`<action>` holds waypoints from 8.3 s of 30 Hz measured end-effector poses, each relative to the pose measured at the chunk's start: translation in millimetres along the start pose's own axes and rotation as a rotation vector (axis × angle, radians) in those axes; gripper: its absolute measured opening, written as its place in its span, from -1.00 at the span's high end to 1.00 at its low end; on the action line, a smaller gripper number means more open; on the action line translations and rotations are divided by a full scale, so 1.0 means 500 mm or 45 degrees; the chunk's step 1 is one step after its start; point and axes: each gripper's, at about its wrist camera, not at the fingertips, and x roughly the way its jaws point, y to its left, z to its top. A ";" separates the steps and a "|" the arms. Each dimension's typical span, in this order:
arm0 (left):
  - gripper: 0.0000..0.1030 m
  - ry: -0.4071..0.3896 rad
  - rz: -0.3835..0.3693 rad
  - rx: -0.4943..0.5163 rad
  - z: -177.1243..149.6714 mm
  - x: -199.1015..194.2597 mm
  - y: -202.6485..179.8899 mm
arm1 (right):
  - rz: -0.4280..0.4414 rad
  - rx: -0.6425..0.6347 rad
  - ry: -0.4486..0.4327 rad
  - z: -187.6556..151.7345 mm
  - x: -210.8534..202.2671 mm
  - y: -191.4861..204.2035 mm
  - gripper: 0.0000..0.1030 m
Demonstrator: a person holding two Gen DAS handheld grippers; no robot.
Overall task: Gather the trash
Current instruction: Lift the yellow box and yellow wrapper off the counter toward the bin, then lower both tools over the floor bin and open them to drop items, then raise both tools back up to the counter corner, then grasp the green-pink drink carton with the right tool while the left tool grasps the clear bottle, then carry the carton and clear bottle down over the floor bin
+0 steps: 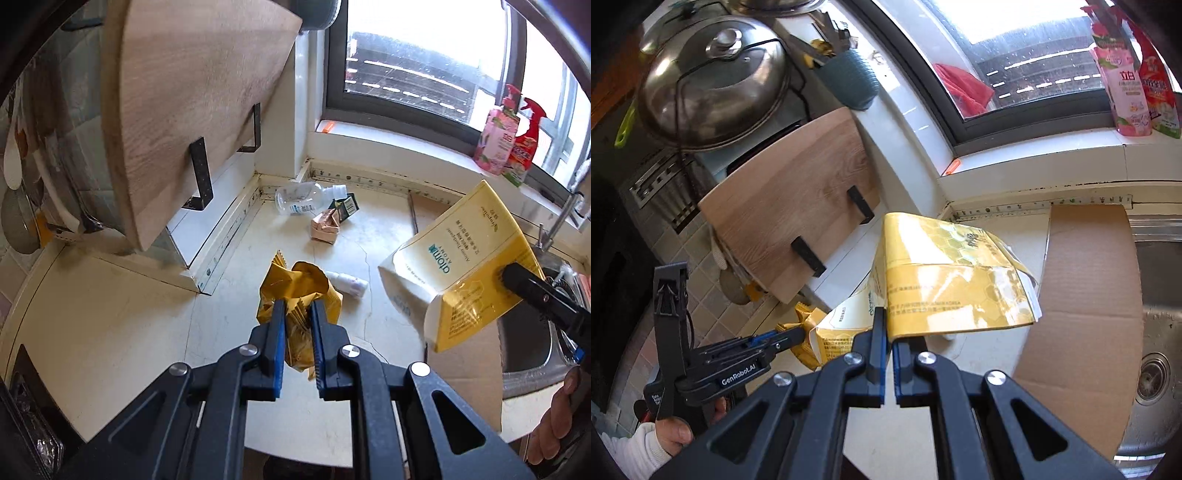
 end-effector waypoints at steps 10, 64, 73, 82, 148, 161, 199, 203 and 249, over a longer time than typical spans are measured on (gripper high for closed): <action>0.80 -0.140 -0.130 0.101 -0.137 -0.223 -0.005 | -0.071 -0.142 -0.056 -0.181 -0.182 0.212 0.96; -0.03 0.740 -0.090 -0.035 -1.020 0.486 0.063 | -0.298 0.128 1.301 -1.088 0.412 -0.208 0.88; -0.07 0.780 -0.061 -0.123 -1.016 0.462 0.125 | -0.310 0.149 1.313 -1.073 0.429 -0.178 0.43; -0.07 0.795 -0.049 -0.159 -0.967 0.354 0.175 | -0.357 0.142 1.242 -0.980 0.329 -0.138 0.43; -0.16 0.002 0.502 0.264 0.209 0.322 -0.060 | -0.195 0.260 0.580 0.171 0.525 -0.161 0.34; -0.11 0.024 0.504 0.255 0.222 0.414 -0.032 | -0.305 0.258 0.586 0.151 0.679 -0.178 -0.14; -0.07 0.414 0.056 0.397 0.271 0.640 -0.142 | -0.157 0.433 0.456 0.151 0.463 -0.325 0.29; -0.06 0.388 0.064 0.406 0.250 0.567 -0.149 | -0.140 0.428 0.440 0.149 0.437 -0.303 0.29; -0.07 0.392 -0.106 0.175 -0.624 -0.029 -0.028 | -0.311 0.270 0.647 -0.587 -0.074 0.136 0.28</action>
